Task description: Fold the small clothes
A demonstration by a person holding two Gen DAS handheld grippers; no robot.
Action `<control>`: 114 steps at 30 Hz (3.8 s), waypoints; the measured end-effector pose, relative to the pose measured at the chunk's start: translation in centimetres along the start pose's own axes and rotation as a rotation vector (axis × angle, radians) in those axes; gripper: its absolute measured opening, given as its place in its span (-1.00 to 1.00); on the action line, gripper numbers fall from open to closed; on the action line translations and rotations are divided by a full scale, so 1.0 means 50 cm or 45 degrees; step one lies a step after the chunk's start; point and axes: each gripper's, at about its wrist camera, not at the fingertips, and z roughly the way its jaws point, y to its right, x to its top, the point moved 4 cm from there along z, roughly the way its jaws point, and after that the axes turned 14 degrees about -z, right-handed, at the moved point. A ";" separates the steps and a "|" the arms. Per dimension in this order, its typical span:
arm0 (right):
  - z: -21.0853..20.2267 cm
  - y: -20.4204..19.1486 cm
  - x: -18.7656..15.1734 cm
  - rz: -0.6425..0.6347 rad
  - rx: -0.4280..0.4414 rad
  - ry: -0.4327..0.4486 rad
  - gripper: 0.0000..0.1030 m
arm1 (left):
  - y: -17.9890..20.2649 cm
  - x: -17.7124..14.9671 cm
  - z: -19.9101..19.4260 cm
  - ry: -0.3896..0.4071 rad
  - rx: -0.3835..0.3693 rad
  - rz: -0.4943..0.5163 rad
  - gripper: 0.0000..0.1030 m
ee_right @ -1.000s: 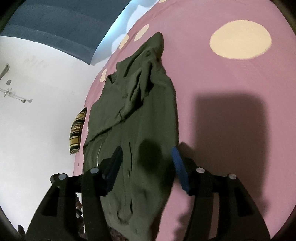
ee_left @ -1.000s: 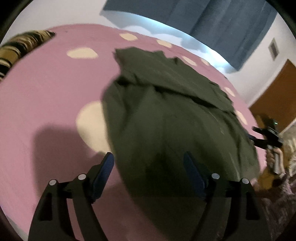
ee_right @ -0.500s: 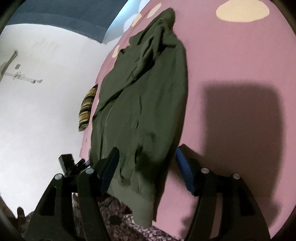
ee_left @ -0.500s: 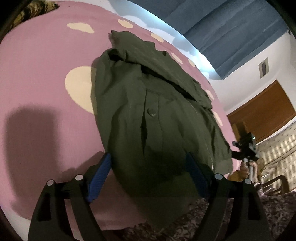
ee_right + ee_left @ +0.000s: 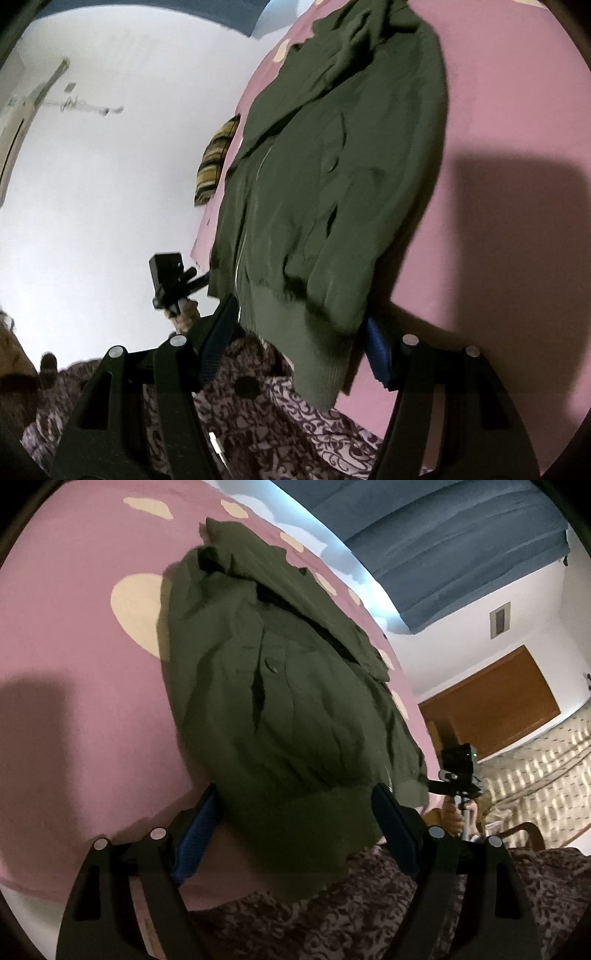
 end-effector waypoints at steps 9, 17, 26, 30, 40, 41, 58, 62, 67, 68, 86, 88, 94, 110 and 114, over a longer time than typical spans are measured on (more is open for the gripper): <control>0.020 -0.036 -0.012 -0.102 0.055 -0.091 0.25 | -0.007 0.004 0.009 -0.106 -0.083 -0.067 0.57; 0.037 -0.039 -0.012 -0.115 0.039 -0.091 0.02 | 0.028 -0.013 0.038 -0.146 -0.022 -0.024 0.54; 0.034 0.000 -0.015 -0.035 0.006 -0.079 -0.70 | 0.006 0.002 0.040 -0.113 0.040 -0.145 -0.63; 0.014 -0.009 -0.011 -0.014 0.094 -0.007 -0.73 | 0.049 0.010 0.015 -0.052 -0.050 -0.084 -0.73; -0.051 -0.048 0.054 0.026 0.358 0.264 -0.75 | 0.148 0.105 -0.005 0.076 -0.428 -0.140 -0.74; -0.062 -0.047 0.073 0.030 0.383 0.297 -0.75 | 0.157 0.116 0.003 0.082 -0.451 -0.148 -0.74; 0.055 0.165 0.360 0.407 0.389 0.488 -0.75 | 0.055 0.446 0.202 0.126 -0.304 -0.345 -0.74; 0.095 0.227 0.361 0.539 0.375 0.477 -0.75 | 0.032 0.462 0.222 0.069 -0.282 -0.368 -0.71; 0.090 0.226 0.359 0.540 0.419 0.478 -0.52 | 0.034 0.455 0.193 0.017 -0.334 -0.386 -0.60; 0.081 0.225 0.360 0.528 0.416 0.487 -0.33 | 0.036 0.454 0.184 0.005 -0.355 -0.391 -0.39; 0.003 0.050 0.395 -0.635 -0.526 0.199 0.37 | 0.149 0.379 0.095 0.236 0.326 0.762 0.26; 0.012 0.048 0.394 -0.697 -0.573 0.153 0.38 | 0.159 0.352 0.113 0.218 0.409 0.923 0.26; 0.046 0.051 0.421 -0.795 -0.585 0.085 0.39 | 0.175 0.349 0.157 0.214 0.524 1.116 0.26; 0.062 0.033 0.484 -0.674 -0.417 0.202 -0.78 | 0.204 0.411 0.183 0.261 0.489 0.968 -0.62; 0.031 0.025 0.537 -0.600 -0.376 0.309 -0.81 | 0.222 0.460 0.165 0.299 0.424 0.849 -0.68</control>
